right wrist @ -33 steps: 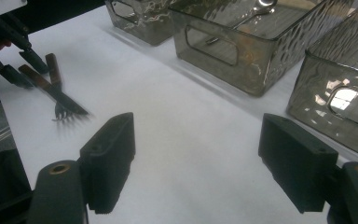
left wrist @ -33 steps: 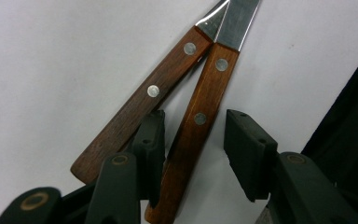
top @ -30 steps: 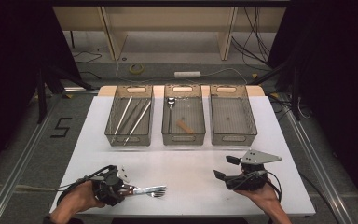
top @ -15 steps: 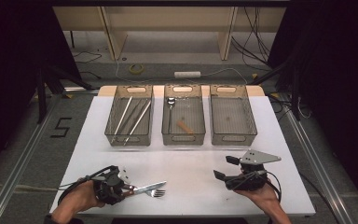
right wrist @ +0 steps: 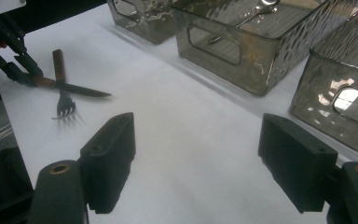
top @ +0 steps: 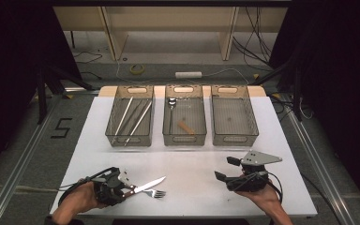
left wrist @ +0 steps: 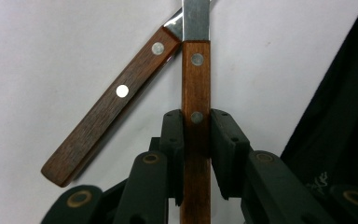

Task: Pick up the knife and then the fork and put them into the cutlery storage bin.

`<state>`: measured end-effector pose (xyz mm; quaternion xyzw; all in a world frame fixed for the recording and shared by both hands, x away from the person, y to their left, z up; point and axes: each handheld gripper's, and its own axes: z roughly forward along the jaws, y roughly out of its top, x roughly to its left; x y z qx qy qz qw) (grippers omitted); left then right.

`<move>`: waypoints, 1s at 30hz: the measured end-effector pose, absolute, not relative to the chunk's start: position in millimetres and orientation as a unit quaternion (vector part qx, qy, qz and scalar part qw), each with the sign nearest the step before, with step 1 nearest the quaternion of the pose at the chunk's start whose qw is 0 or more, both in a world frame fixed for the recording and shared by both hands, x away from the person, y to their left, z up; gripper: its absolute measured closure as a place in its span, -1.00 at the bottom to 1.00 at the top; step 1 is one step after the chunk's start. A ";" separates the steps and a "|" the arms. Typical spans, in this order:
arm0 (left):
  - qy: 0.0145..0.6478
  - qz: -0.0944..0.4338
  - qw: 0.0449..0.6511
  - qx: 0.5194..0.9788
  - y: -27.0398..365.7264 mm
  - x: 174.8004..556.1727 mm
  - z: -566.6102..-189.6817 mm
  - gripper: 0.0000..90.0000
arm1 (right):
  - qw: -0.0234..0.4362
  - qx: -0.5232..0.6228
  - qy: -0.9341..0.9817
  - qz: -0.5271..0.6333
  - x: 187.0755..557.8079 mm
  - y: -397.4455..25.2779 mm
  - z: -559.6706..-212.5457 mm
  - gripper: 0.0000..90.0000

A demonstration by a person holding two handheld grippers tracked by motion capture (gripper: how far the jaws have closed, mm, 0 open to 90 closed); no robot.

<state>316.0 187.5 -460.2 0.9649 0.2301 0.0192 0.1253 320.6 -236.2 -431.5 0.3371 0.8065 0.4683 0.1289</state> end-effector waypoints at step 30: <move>0.194 -0.022 0.208 0.959 85.1 356.1 -428.1 0.68 | 0.101 0.241 0.845 0.466 304.9 -179.9 -431.2 -0.37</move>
